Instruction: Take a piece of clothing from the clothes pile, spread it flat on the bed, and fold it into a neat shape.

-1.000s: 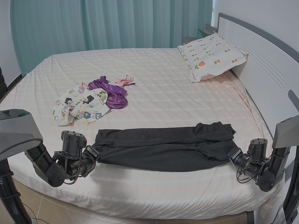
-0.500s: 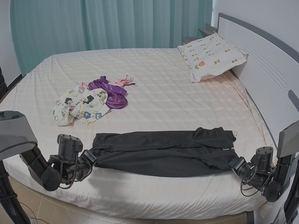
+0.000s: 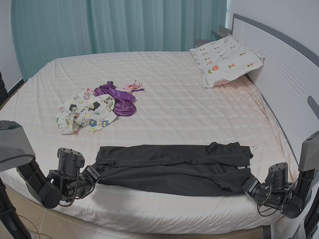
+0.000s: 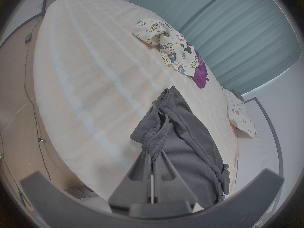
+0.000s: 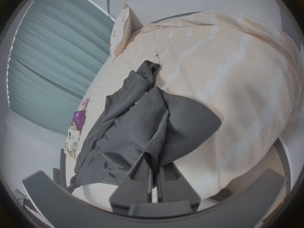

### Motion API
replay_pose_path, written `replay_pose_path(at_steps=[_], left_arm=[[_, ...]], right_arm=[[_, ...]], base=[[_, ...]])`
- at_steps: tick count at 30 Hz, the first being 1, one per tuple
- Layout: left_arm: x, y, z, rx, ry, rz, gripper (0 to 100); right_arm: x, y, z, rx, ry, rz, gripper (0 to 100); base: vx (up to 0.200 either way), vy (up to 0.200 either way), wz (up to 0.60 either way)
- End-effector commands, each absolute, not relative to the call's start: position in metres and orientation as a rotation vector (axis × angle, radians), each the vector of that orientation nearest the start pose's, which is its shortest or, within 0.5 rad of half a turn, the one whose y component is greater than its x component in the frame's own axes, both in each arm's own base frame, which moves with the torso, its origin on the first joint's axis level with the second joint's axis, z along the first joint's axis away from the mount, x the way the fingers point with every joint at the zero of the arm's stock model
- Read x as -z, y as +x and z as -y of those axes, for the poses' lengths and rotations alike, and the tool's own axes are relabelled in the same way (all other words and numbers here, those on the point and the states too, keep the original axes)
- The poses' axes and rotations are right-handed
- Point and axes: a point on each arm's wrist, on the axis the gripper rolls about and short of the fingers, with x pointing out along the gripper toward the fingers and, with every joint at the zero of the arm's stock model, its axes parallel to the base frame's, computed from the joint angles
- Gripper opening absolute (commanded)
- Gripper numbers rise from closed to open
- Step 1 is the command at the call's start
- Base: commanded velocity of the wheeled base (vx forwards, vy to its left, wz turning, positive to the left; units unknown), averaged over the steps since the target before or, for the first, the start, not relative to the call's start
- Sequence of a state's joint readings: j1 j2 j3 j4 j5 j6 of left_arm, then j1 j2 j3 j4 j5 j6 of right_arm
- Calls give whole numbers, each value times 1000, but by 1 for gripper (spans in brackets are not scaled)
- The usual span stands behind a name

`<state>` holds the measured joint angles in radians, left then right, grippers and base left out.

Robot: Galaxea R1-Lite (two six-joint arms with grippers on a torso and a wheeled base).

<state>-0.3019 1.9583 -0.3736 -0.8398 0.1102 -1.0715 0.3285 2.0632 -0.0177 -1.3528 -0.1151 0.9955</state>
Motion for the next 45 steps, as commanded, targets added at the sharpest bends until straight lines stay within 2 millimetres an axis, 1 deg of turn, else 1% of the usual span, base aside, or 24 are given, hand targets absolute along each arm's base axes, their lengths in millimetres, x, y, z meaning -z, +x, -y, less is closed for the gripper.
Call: replay_pose_path(at_steps=[1,6,12,13,14,15,19,23,24,27,30,33,34,36,38,39,40,43,45], left_arm=[[-30,243,74,-229,-844,-768,0],[-26,236,71,-235,-817,-794,0],[-22,228,70,-241,-797,-822,0],[-21,225,70,-237,-783,-831,100],[-21,224,70,-231,-774,-838,100],[-21,224,70,-231,-774,-838,100],[-22,226,71,-222,-772,-834,100],[-26,228,70,-216,-780,-808,100],[-33,231,67,-214,-795,-776,100],[-47,235,60,-212,-825,-708,100],[-59,242,52,-209,-826,-650,100],[-65,253,47,-217,-822,-623,100],[-69,262,45,-227,-828,-612,100],[-74,269,47,-225,-829,-609,100],[-75,271,47,-225,-829,-608,100],[-77,282,50,-218,-828,-611,100],[-78,287,51,-212,-828,-611,100],[-73,300,55,-181,-815,-655,100],[-69,309,56,-166,-802,-681,100]], right_arm=[[-11,188,-66,146,776,-747,0],[-10,187,-66,162,763,-763,0],[-12,186,-65,151,748,-753,0],[-12,186,-65,152,746,-758,0],[-11,186,-65,153,742,-764,0],[-11,186,-65,153,742,-764,100],[-12,185,-64,157,742,-765,100],[-19,186,-61,151,749,-731,100],[-27,186,-56,156,763,-685,100],[-40,186,-45,155,758,-606,100],[-47,187,-34,173,739,-562,100],[-47,191,-27,190,714,-544,100],[-48,193,-23,198,709,-533,100],[-51,199,-22,186,717,-510,100],[-52,201,-23,179,719,-506,100],[-55,209,-23,161,719,-486,100],[-56,213,-23,153,713,-479,100],[-59,226,-19,146,666,-446,100],[-61,232,-16,142,665,-433,100]], base=[[0,0,0],[0,0,0],[0,0,0],[0,0,0],[0,0,0],[0,0,0],[0,0,0],[0,0,0],[0,0,0],[0,0,0],[0,0,0],[0,0,0],[0,0,0],[0,0,0],[0,0,0],[0,0,0],[0,0,0],[0,0,0],[0,0,0]])
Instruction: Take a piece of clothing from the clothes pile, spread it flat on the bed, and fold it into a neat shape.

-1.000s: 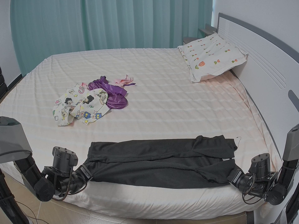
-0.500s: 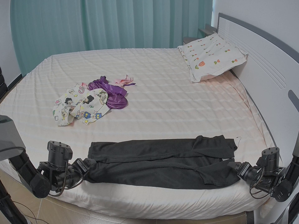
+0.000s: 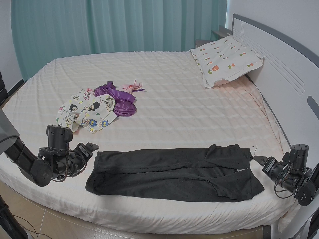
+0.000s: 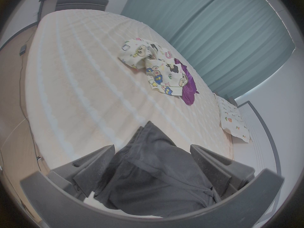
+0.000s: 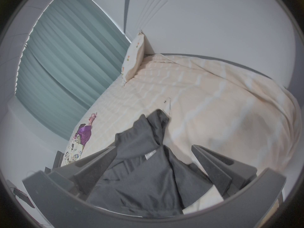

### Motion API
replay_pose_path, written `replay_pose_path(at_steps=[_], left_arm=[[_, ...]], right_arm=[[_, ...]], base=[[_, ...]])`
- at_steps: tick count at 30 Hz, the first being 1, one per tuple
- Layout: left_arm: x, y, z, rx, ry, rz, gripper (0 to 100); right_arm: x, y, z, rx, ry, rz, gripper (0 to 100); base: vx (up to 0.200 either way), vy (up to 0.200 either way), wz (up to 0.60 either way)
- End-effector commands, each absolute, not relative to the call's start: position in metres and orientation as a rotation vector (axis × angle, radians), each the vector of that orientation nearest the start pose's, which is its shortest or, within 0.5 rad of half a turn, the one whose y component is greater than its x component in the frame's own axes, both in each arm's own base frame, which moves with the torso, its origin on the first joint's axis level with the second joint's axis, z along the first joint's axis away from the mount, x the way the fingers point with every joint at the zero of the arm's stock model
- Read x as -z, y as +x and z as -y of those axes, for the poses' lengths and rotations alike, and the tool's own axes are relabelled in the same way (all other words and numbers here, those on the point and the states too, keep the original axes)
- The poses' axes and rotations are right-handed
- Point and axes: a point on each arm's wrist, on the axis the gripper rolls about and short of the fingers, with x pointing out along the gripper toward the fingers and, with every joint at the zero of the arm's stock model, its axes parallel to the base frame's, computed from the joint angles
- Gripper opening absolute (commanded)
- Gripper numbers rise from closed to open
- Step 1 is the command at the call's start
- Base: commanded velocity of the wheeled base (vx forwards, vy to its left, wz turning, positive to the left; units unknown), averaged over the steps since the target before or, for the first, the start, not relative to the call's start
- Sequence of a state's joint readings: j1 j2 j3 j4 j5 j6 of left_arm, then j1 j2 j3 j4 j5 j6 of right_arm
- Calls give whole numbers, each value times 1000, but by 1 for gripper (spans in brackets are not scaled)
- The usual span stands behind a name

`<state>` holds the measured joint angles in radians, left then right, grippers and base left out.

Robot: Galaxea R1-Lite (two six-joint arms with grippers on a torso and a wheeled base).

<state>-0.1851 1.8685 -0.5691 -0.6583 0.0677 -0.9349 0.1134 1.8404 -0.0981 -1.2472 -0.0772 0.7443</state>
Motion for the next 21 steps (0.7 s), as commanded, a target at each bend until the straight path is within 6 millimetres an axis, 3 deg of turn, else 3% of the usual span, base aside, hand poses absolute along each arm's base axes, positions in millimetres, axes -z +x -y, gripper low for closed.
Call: replay_pose_path(at_steps=[1,5,10,18,21], left_arm=[[-67,313,57,-161,-800,-689,100],[-64,329,59,-129,-771,-687,100],[-67,334,61,-103,-725,-692,100],[-69,333,62,-110,-709,-700,100],[-67,331,60,-114,-710,-708,100]], right_arm=[[-59,232,-16,131,669,-443,100],[-49,227,-18,47,728,-535,100],[-49,226,-17,28,754,-543,100],[-48,224,-18,27,754,-555,100],[-47,221,-20,24,752,-567,100]], base=[[0,0,0],[0,0,0],[0,0,0],[0,0,0],[0,200,0]])
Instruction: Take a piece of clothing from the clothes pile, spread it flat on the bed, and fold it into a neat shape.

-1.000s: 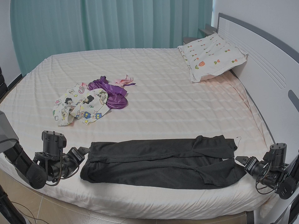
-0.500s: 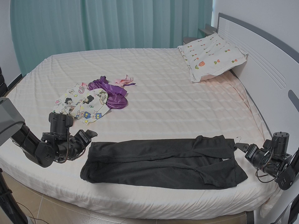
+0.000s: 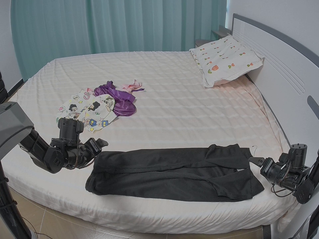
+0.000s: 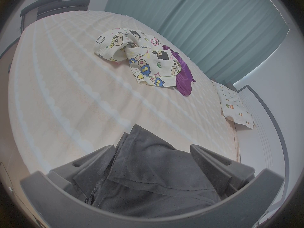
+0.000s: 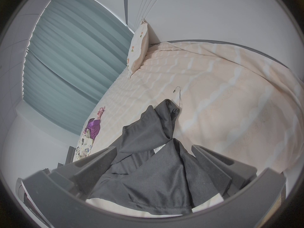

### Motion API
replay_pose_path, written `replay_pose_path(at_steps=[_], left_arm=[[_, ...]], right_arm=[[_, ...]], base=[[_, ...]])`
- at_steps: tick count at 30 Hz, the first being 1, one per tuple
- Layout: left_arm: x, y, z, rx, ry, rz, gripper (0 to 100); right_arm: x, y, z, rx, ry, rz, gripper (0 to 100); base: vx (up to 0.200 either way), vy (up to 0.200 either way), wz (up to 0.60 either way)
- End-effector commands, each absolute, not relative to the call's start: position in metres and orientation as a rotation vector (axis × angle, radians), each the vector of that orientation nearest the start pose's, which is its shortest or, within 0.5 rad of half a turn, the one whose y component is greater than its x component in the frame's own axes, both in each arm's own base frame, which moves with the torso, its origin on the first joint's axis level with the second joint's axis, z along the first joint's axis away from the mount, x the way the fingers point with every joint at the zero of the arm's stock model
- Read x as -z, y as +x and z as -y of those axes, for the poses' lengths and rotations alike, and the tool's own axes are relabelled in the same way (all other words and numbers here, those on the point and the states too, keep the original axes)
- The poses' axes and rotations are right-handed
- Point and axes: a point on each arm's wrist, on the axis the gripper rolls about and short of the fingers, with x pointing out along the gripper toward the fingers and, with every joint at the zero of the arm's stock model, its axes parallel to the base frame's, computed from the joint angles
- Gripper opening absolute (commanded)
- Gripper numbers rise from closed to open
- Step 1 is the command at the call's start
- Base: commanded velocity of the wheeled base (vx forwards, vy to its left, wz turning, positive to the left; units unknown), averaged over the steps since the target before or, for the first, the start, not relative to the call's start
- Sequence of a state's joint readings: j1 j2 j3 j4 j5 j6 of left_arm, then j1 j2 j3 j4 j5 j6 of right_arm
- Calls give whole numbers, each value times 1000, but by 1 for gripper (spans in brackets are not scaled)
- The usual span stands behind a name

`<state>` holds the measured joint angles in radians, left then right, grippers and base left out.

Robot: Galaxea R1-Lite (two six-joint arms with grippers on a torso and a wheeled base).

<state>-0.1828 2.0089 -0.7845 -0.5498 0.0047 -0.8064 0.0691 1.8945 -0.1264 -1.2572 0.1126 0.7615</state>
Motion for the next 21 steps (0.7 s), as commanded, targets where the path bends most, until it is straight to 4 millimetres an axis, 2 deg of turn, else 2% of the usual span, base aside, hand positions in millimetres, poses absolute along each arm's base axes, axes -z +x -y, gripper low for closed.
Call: replay_pose_path(at_steps=[1,9,14,21], left_arm=[[-66,330,60,-117,-709,-712,100],[-65,333,58,-124,-712,-709,100],[-66,338,60,-106,-713,-703,100],[-52,357,70,-73,-660,-728,100]], right_arm=[[-46,220,-20,20,749,-572,100],[-47,219,-21,19,749,-569,100],[-48,219,-21,17,751,-563,100],[-50,218,-21,11,756,-554,100]], base=[[0,200,0],[0,200,0],[0,0,0],[0,0,0]])
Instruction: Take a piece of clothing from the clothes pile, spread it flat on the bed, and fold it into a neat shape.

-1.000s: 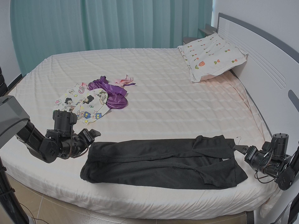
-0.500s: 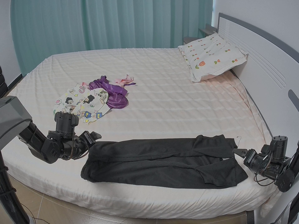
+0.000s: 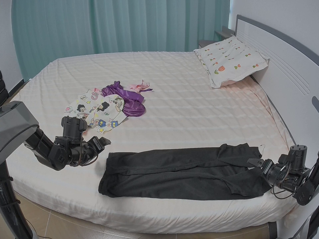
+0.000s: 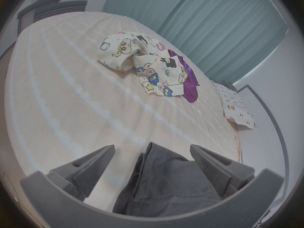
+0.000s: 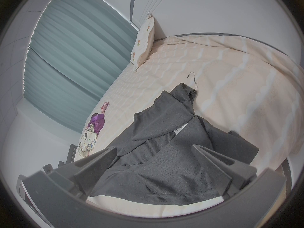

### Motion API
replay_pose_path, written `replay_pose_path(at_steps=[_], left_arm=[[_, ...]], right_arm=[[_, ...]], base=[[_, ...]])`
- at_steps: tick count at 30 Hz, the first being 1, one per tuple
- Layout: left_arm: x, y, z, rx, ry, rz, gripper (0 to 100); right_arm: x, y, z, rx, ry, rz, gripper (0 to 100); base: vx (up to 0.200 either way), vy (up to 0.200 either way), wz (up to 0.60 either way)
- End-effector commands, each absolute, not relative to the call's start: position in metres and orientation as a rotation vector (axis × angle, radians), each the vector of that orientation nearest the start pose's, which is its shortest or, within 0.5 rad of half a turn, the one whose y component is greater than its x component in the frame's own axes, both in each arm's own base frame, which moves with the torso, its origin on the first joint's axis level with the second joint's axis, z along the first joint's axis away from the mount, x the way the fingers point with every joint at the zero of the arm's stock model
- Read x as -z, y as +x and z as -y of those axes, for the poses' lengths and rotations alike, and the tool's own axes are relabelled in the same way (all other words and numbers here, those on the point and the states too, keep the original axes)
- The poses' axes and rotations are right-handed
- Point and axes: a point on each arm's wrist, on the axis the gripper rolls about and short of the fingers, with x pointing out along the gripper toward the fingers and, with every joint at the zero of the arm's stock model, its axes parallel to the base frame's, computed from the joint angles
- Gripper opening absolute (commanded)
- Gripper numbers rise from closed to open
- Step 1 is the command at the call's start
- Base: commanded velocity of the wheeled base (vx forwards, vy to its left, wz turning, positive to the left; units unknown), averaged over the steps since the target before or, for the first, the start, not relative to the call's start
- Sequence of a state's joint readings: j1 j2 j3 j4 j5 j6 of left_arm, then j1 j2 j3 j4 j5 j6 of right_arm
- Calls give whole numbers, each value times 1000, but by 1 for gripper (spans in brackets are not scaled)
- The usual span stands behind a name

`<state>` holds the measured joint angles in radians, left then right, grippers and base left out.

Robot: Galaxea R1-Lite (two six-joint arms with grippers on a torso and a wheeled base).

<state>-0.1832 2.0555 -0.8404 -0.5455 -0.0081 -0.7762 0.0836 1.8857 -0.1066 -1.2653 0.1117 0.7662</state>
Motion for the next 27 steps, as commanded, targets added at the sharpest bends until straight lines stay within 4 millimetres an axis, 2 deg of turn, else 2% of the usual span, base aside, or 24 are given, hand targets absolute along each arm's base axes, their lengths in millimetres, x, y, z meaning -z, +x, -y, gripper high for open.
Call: replay_pose_path(at_steps=[1,8,14,16,27], left_arm=[[-51,362,74,-57,-647,-739,100],[-57,366,91,60,-658,-855,100],[-52,364,93,73,-622,-874,100],[-45,361,92,67,-581,-908,100],[-40,365,92,59,-585,-918,100]], right_arm=[[-51,218,-21,9,756,-553,100],[-49,218,-21,11,757,-561,100],[-49,218,-20,13,758,-561,100],[-48,219,-20,14,758,-565,100],[-47,218,-21,14,759,-570,100]], base=[[0,0,0],[0,0,0],[0,0,0],[0,0,0],[0,0,0]])
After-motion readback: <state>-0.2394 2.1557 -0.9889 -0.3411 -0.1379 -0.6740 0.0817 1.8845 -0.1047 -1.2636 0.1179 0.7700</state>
